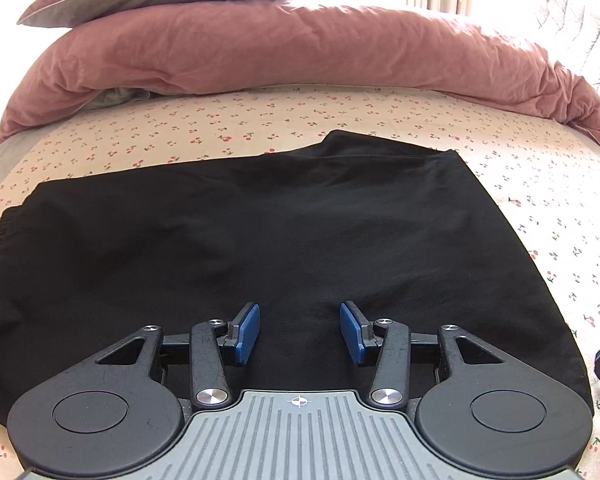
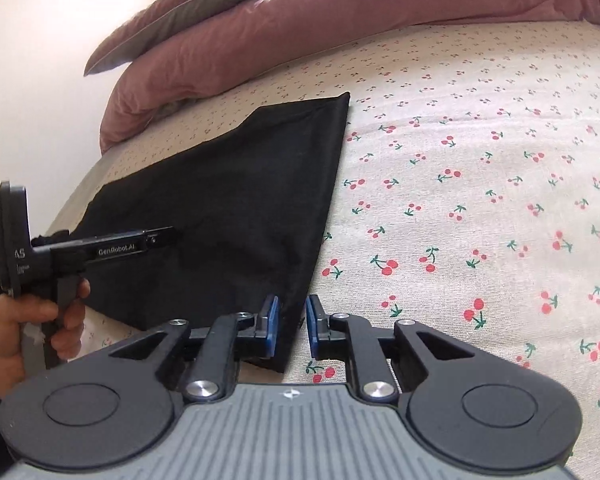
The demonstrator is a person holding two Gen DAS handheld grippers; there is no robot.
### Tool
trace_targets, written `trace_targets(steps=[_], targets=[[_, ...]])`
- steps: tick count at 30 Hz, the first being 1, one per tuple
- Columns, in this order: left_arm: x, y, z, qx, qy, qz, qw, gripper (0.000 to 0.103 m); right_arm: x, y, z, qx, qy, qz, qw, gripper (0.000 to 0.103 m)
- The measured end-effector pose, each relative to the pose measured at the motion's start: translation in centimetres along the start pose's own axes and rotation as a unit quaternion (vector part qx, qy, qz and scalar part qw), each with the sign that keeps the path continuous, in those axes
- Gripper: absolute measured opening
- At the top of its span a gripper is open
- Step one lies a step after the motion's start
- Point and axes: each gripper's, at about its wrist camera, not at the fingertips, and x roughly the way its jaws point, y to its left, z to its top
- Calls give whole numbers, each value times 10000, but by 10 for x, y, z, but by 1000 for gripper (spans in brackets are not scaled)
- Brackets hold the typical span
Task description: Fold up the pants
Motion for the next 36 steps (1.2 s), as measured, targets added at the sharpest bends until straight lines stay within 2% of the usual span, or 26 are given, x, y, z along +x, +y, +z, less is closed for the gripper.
trace_targets(steps=[1, 5, 9, 21, 27, 36], targets=[[-1, 0, 0, -25, -19, -23, 10000, 44, 4, -5, 0, 177, 51, 33, 9998, 23], [-2, 0, 1, -118, -56, -118, 9998, 44, 10, -25, 1, 982, 27, 532, 9937, 25], [1, 0, 1, -139, -36, -82, 9999, 44, 14, -36, 0, 1433, -12, 814, 9863, 26], [3, 1, 0, -147, -17, -99, 9998, 45, 28, -33, 5, 1695, -201, 1062, 9796, 26], [4, 2, 0, -190, -2, -102, 9998, 46, 24, -36, 4, 1914, -335, 1446, 9702, 25], [3, 5, 1, -228, 50, -124, 9997, 46, 28, -26, 1, 1785, -440, 1339, 9738, 25]])
